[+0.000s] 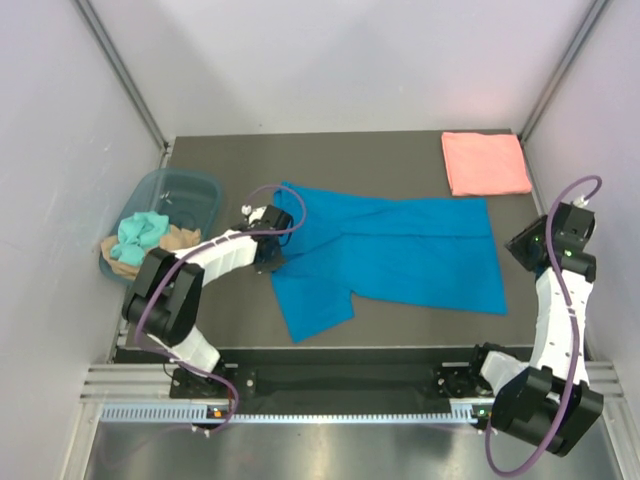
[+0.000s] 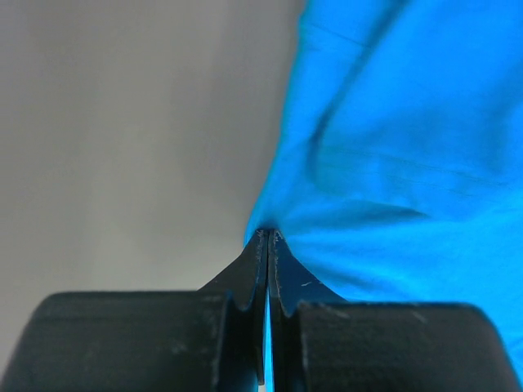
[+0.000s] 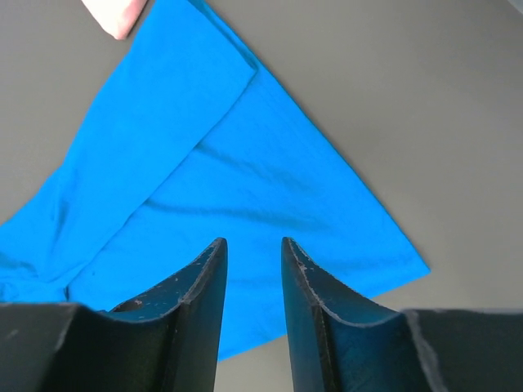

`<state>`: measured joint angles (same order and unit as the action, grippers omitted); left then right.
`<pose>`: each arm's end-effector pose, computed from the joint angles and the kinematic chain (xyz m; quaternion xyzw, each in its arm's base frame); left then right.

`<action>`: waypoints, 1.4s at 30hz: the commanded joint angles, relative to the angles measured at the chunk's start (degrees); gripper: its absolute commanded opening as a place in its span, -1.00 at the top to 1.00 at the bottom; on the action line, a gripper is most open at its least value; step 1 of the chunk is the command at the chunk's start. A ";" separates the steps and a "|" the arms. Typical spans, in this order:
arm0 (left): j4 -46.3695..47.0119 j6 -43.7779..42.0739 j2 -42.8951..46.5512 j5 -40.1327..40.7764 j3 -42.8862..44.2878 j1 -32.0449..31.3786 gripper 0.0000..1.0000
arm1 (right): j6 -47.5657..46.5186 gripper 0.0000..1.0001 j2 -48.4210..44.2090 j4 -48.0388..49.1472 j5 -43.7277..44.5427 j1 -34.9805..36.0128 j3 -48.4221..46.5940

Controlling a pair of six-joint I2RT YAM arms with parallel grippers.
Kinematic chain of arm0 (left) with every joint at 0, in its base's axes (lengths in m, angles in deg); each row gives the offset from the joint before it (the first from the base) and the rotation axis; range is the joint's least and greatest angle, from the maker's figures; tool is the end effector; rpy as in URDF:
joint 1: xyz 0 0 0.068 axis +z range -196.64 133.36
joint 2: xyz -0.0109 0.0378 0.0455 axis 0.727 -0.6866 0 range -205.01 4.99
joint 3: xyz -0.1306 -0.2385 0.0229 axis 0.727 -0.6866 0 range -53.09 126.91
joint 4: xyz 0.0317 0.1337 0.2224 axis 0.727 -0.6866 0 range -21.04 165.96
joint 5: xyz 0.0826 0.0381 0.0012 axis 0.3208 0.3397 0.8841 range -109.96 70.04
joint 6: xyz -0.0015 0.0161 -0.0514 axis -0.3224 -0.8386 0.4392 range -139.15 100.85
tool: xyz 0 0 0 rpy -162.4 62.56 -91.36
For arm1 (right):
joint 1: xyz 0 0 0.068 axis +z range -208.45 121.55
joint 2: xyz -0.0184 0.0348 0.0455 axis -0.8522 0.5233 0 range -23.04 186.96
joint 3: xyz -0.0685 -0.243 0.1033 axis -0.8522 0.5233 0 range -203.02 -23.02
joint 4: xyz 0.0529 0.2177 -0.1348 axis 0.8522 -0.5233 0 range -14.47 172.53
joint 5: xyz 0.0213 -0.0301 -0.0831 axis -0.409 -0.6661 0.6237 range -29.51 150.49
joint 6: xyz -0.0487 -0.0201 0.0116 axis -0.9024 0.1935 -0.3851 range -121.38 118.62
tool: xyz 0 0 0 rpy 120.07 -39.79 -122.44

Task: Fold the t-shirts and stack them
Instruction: Fold the tshirt

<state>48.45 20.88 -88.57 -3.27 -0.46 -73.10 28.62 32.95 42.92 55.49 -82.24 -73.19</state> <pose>0.2735 -0.1248 0.1613 -0.1418 0.9619 0.0178 0.2329 0.1833 -0.0774 0.2891 0.4035 0.8319 0.0608 0.3762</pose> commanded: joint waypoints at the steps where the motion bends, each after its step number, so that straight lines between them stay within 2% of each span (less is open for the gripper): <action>1: -9.58 1.89 1.17 6.69 -5.95 0.88 1.00 | -0.21 0.31 -0.61 -1.78 0.60 -0.38 -3.09; 11: -11.60 3.03 8.56 6.34 -9.55 0.97 1.00 | 0.59 0.26 -2.37 -3.19 -0.89 -0.38 -2.83; 16: -12.83 1.46 12.95 3.88 -7.55 1.06 1.00 | 0.67 0.13 -1.68 -2.66 -1.77 -0.38 -1.60; 18: -14.32 -0.82 13.75 2.04 -4.21 1.50 0.90 | 1.29 0.09 -0.36 -1.96 -2.30 -0.29 -1.24; 20: -17.22 -2.58 13.67 -0.15 2.90 2.55 0.56 | 2.34 0.08 2.10 -1.08 -2.48 0.23 -1.15; 21: -18.01 -3.11 13.23 -0.86 7.62 2.99 0.45 | 2.87 0.07 3.07 -0.21 -2.39 0.41 -1.33; 23: -17.76 -5.91 12.44 -3.40 11.43 4.22 0.25 | 4.27 0.07 6.49 0.50 -1.52 1.55 -2.38; 27: -15.31 -12.68 8.75 -14.18 16.46 6.59 0.15 | 6.30 0.09 12.91 1.64 3.05 4.98 -5.98; 30: -11.27 -16.38 7.43 -19.75 14.28 7.21 0.14 | 8.14 0.10 18.09 2.87 6.12 7.44 -8.62; 36: -8.53 -21.74 1.55 -25.21 12.77 9.76 0.10 | 13.50 0.19 30.48 1.74 12.46 13.50 -15.91; 39: -8.79 -24.82 -1.79 -28.37 13.29 9.76 -0.10 | 15.70 0.20 35.85 1.73 14.84 15.18 -18.47; 42: -8.44 -25.88 -3.91 -29.26 13.04 9.50 -0.14 | 17.90 0.21 39.54 2.35 14.40 15.44 -19.35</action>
<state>37.50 -1.26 -92.05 -28.71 12.54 -63.50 42.85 70.69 44.75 66.94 -67.11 -89.80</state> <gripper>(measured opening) 0.568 0.401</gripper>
